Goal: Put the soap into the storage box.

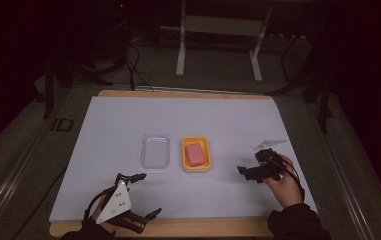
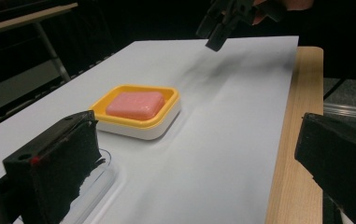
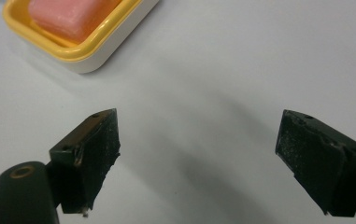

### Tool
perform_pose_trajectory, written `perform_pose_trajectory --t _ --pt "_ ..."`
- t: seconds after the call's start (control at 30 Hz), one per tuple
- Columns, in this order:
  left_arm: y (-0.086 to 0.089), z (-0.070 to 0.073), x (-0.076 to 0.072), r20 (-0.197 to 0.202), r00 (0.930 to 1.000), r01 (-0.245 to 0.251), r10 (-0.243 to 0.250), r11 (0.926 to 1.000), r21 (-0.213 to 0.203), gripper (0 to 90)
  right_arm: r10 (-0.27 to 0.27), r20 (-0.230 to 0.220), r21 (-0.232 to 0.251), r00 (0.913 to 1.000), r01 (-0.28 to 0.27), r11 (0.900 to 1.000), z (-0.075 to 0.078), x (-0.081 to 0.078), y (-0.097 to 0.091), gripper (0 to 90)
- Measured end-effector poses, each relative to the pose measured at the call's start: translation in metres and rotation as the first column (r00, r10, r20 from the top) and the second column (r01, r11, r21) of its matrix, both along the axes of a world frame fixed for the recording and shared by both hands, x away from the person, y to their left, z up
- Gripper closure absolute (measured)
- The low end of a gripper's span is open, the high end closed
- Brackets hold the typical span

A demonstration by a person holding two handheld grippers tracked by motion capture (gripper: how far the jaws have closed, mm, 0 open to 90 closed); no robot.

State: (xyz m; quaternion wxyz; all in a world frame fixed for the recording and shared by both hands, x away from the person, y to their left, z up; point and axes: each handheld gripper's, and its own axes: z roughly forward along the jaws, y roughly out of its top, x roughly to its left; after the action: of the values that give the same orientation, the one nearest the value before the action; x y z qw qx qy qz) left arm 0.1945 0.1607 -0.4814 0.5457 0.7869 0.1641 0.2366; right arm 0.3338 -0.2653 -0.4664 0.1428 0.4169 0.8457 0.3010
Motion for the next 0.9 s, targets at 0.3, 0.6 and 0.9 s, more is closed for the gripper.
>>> perform_pose_trajectory --t 0.3,0.6,0.9 --pt "-0.001 0.0 0.0 -0.003 1.0 0.001 -0.001 1.0 0.002 0.6 -0.032 -0.007 0.0 0.9995 0.032 0.9995 -0.008 -0.011 -0.02 13.7" --pt "0.0 0.0 0.0 -0.001 1.0 0.001 -0.001 1.0 0.002 0.6 -0.021 -0.022 0.054 0.9995 0.022 0.9983 -0.013 -0.019 -0.035 13.6" --pt "0.001 0.0 0.001 -0.002 1.0 -0.001 0.001 1.0 0.003 0.6 0.004 -0.01 0.024 0.9999 -0.004 0.9997 -0.023 -0.032 -0.042 13.6"
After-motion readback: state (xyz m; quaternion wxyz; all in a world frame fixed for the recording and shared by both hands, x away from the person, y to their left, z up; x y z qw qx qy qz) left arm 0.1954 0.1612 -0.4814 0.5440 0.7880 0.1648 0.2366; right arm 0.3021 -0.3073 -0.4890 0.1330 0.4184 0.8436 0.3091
